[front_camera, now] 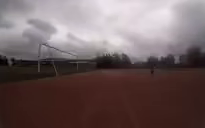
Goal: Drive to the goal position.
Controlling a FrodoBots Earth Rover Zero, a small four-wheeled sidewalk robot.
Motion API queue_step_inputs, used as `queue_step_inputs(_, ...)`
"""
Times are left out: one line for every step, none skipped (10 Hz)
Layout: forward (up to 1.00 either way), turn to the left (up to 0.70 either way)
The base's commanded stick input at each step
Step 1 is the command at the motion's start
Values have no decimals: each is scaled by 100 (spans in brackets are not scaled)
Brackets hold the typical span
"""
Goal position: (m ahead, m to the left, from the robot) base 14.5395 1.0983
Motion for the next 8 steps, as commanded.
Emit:
queue_step_inputs(70, 0)
queue_step_inputs(70, 0)
queue_step_inputs(70, 0)
queue_step_inputs(70, 0)
queue_step_inputs(70, 0)
queue_step_inputs(70, 0)
queue_step_inputs(70, 0)
queue_step_inputs(70, 0)
